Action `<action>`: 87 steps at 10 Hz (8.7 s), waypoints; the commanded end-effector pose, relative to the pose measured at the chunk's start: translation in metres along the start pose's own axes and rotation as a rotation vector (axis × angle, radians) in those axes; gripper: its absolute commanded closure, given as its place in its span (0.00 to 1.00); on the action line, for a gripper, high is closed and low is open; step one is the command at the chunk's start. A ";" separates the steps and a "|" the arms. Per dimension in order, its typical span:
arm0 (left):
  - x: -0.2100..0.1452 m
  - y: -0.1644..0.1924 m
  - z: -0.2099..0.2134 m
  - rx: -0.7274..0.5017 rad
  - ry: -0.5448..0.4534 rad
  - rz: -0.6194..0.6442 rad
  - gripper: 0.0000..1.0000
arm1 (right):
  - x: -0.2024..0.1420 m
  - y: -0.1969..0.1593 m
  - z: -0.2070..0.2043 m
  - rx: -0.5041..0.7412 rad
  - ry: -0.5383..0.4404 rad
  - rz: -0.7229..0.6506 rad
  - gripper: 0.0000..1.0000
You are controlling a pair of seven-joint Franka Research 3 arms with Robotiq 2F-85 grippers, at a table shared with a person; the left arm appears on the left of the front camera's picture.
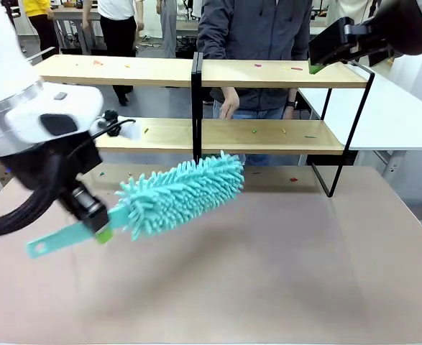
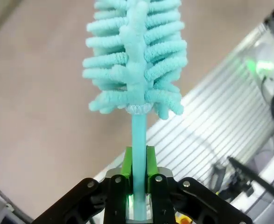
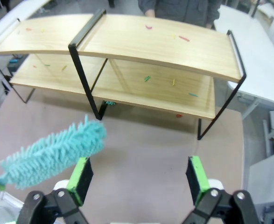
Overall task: Clean the shelves.
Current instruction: Clean a randomly selected level of the Shelf with the Duster.
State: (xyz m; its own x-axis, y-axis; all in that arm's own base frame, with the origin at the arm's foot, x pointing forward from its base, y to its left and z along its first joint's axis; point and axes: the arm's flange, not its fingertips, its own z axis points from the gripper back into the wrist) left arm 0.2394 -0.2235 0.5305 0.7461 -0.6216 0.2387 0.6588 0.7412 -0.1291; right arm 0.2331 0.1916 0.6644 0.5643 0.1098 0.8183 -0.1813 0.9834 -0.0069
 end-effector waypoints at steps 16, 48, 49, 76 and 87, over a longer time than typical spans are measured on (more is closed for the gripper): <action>-0.181 0.124 0.202 -0.206 -0.089 0.226 0.87 | 0.001 0.000 0.000 0.002 -0.002 0.000 0.00; 0.138 -0.079 -0.034 0.189 -0.123 0.343 0.87 | 0.001 0.000 0.000 0.002 -0.002 0.000 0.00; 0.138 -0.079 -0.034 0.189 -0.123 0.343 0.87 | 0.001 0.000 0.000 0.002 -0.002 0.000 0.00; 0.302 -0.100 -0.119 -0.025 0.015 -0.094 0.87 | 0.001 0.000 0.000 0.002 -0.002 0.000 0.00; 0.237 -0.096 -0.081 0.027 -0.003 -0.234 0.87 | 0.001 0.000 0.000 0.002 -0.002 0.000 0.00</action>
State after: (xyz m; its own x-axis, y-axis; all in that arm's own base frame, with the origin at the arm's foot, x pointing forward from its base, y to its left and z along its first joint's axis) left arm 0.3708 -0.4822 0.5199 0.6039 -0.7631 0.2302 0.7867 0.6171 -0.0179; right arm 0.2331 0.1915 0.6644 0.5643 0.1097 0.8182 -0.1813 0.9834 -0.0068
